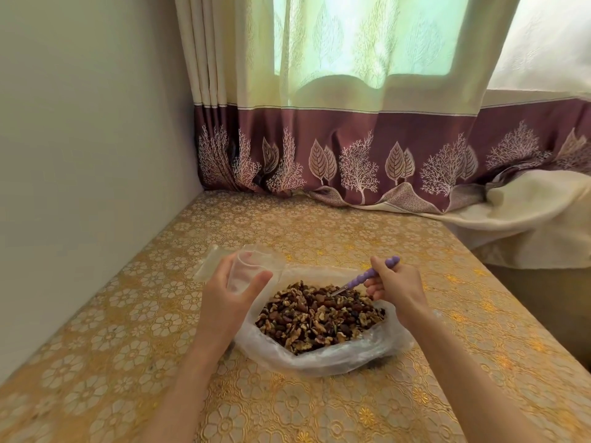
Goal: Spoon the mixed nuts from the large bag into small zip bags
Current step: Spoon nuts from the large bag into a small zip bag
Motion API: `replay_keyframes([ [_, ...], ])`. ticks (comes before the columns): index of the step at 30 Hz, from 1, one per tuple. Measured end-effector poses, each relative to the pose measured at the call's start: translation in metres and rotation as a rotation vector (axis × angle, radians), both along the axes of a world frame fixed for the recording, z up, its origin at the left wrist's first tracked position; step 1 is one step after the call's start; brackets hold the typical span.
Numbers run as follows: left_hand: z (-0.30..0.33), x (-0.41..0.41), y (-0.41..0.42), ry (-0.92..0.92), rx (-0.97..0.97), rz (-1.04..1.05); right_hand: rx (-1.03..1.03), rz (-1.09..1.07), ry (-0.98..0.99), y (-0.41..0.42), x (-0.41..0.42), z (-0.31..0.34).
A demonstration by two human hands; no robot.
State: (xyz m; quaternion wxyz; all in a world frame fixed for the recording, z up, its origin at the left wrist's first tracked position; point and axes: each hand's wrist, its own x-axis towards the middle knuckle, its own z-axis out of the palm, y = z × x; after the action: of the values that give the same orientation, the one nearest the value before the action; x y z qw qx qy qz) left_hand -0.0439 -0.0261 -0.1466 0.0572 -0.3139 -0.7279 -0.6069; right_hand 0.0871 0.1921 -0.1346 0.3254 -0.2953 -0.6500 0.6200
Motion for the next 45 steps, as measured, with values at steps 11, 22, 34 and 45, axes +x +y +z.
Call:
replay_keyframes([
  [11,0.000,0.002,0.003,0.044,-0.060,-0.012,0.127,-0.104,0.075,0.002,0.004,0.008],
  [22,-0.004,-0.002,0.002,-0.007,-0.080,-0.017,0.056,-0.028,0.241,-0.019,-0.013,0.048],
  [34,0.002,0.001,0.001,-0.089,0.013,-0.039,0.370,0.228,0.338,-0.069,-0.029,0.070],
  [45,0.004,-0.001,0.000,-0.064,0.079,-0.006,0.305,0.168,0.462,-0.058,-0.019,0.068],
])
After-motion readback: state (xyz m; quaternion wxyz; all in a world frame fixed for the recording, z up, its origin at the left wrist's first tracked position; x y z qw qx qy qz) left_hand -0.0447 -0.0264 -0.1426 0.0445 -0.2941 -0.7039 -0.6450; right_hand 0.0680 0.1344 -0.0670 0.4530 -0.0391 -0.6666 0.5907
